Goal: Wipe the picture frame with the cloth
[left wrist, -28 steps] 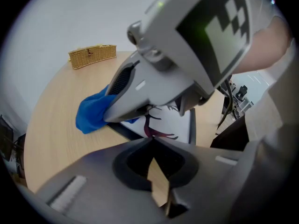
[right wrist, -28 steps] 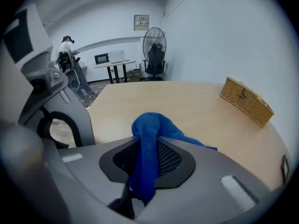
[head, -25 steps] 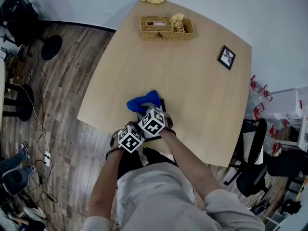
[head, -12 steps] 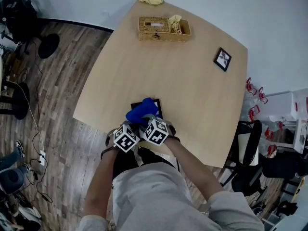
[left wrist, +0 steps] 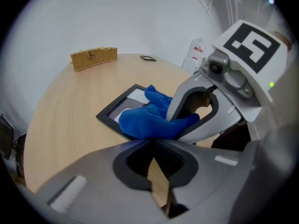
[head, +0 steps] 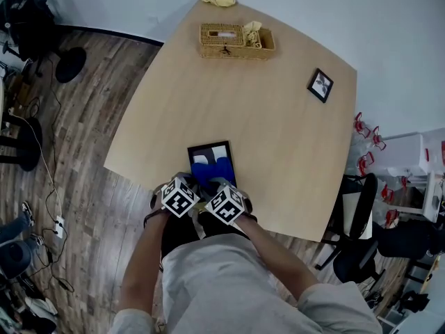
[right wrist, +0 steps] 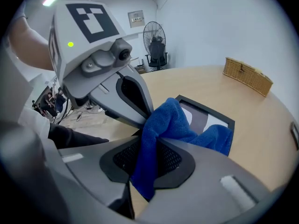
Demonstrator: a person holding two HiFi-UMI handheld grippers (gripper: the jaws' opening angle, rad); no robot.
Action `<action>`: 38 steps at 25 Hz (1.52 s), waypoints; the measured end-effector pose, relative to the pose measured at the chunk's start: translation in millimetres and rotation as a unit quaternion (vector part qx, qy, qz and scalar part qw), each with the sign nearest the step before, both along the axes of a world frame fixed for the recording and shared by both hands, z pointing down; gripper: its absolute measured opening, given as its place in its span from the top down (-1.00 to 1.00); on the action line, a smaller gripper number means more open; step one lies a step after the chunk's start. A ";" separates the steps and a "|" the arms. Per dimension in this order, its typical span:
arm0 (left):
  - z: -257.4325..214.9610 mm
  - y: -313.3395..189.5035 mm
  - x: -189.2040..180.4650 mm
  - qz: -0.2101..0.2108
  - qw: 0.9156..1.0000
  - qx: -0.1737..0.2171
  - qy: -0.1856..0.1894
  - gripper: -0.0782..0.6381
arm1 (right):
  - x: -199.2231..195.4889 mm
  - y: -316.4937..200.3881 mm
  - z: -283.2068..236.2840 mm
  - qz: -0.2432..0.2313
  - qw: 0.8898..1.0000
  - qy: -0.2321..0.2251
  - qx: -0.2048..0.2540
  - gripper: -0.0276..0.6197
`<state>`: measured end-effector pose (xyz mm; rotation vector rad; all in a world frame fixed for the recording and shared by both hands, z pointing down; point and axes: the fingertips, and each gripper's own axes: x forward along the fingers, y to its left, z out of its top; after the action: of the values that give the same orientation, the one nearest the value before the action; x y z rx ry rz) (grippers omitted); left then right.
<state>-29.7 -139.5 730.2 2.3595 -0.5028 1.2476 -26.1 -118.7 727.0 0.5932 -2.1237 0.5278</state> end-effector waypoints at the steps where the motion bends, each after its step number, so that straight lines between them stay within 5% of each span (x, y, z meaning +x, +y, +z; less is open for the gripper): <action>1: 0.0 -0.3 -0.8 0.000 1.000 0.000 0.000 0.64 | -0.6 2.6 -0.2 0.000 1.000 -0.002 -0.002 0.70; 12: -2.2 0.5 3.0 -0.003 1.000 -0.006 0.001 0.64 | -5.1 45.3 -0.1 -0.116 0.992 0.038 0.025 0.70; 21: -2.3 4.2 4.8 0.006 1.000 0.000 -0.011 0.64 | 2.3 77.4 -9.8 -0.196 0.981 -0.007 0.010 0.71; 38: -3.2 6.2 5.8 0.010 1.000 0.012 -0.017 0.64 | 80.3 73.0 -5.2 -0.136 0.991 0.010 0.001 0.72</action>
<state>-24.0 -133.3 727.0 2.3719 -0.5076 1.3003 54.2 -45.7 721.8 0.2997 -2.1428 0.3648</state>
